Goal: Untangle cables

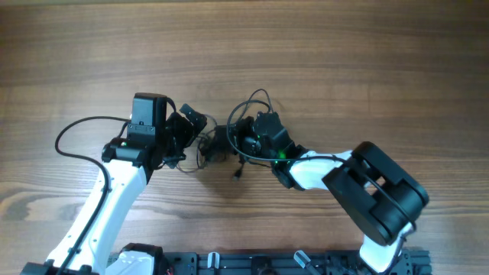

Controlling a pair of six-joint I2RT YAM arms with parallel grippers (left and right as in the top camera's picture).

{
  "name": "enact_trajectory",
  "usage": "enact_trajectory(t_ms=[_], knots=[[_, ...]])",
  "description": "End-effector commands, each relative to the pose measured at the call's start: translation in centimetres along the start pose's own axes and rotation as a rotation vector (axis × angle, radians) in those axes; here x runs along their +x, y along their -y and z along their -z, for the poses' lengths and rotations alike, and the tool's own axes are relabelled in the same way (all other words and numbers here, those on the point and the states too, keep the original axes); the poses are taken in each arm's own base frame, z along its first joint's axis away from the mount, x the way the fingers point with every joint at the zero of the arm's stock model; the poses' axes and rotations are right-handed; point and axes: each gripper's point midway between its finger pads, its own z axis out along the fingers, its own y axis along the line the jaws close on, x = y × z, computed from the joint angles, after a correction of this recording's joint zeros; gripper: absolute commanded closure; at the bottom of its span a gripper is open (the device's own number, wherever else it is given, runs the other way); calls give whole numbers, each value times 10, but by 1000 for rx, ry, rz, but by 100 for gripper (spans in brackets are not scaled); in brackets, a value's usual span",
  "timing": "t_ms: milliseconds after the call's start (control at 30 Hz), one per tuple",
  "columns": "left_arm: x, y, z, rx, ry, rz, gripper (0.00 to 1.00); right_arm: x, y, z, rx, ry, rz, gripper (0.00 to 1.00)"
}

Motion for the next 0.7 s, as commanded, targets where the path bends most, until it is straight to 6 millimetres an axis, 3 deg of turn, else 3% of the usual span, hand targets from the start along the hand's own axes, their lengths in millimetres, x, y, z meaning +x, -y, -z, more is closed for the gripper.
enact_trajectory(t_ms=[0, 200, 233, 300, 467, 500, 567, 600, 667], knots=[[0, -7, -7, -33, -2, 7, 0, -6, 21, -8, 50, 4, -52, 82], [0, -7, -7, -34, -2, 6, 0, -19, 20, -8, 32, 74, -65, 84], [0, -7, -7, -34, -2, 6, 0, -19, 20, -8, 35, 76, -67, 78], [0, -7, -7, -34, -2, 6, 1, -21, 23, -8, 45, 85, -71, 57], [1, -8, -7, -41, -6, 8, 0, -23, 22, -8, 40, 95, -68, 47], [1, -9, -7, -43, -8, 9, 0, -23, 22, -8, 40, 98, -63, 51], [1, -10, -7, -45, -9, 9, 0, -23, 20, -8, 33, 97, -27, 86], [1, -10, -7, -45, -9, 9, 0, -21, 15, -8, 14, 85, 37, 96], [2, -11, -7, -50, -12, 9, 0, -11, -5, -7, -58, 32, 299, 95]])
